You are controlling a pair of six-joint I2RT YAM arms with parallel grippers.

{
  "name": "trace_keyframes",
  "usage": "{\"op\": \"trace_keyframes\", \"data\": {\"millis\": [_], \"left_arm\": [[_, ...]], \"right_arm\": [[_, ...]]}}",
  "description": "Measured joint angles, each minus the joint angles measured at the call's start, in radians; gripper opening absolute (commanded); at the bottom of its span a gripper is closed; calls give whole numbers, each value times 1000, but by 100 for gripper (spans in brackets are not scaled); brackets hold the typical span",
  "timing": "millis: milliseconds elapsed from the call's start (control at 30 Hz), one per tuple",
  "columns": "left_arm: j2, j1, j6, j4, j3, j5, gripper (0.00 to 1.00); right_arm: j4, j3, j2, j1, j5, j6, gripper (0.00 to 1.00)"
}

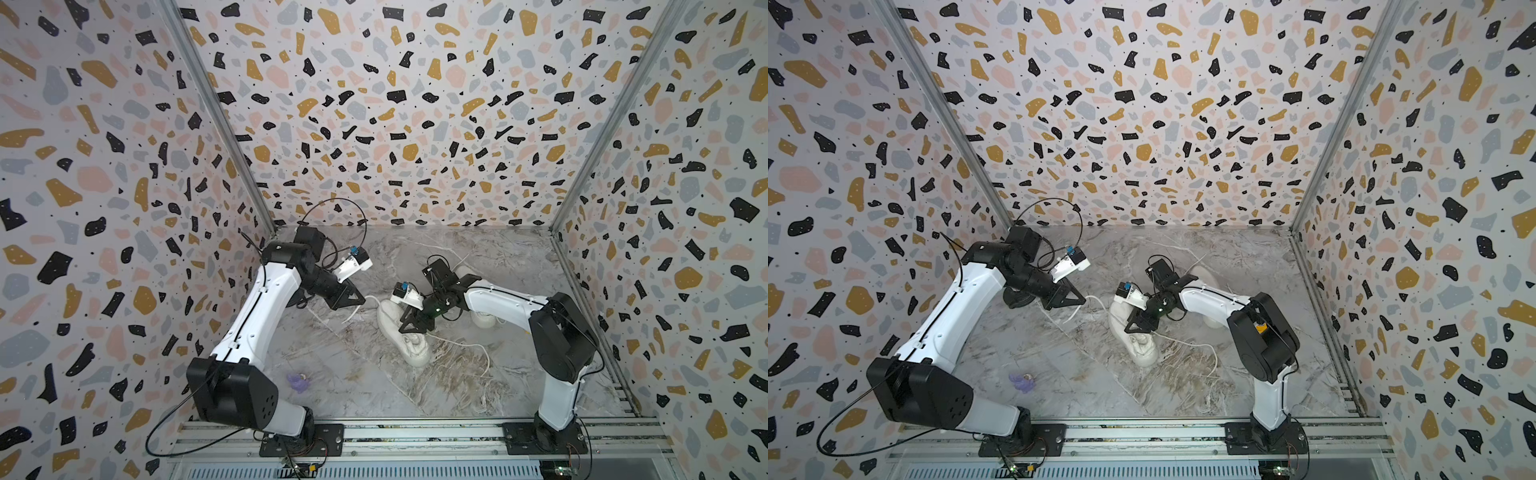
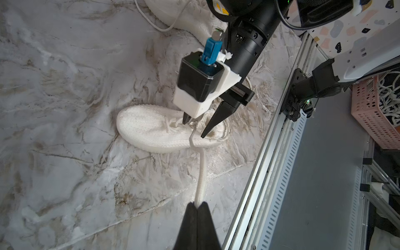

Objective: Tie the shoes
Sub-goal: Wrap the shoelace around the shoelace.

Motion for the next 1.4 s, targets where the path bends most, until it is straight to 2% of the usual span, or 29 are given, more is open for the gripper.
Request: {"op": "trace_keyframes", "data": {"millis": [433, 733, 833, 967, 1100, 1200, 1400], "left_arm": [[7, 0, 1, 0, 0, -1, 0], [23, 0, 4, 0, -1, -2, 0], [27, 2, 5, 0, -1, -2, 0], [29, 5, 8, 0, -1, -2, 0], [29, 9, 11, 0, -1, -2, 0], [29, 13, 13, 0, -1, -1, 0], [29, 20, 15, 0, -3, -1, 0]], "right_arm": [[18, 51, 34, 18, -45, 37, 18], [13, 86, 39, 19, -81, 60, 22], [12, 87, 42, 19, -85, 63, 20], [11, 87, 54, 19, -84, 67, 26], [8, 89, 69, 19, -80, 69, 27], [8, 98, 77, 19, -77, 73, 24], [8, 115, 83, 19, -83, 90, 9]]}}
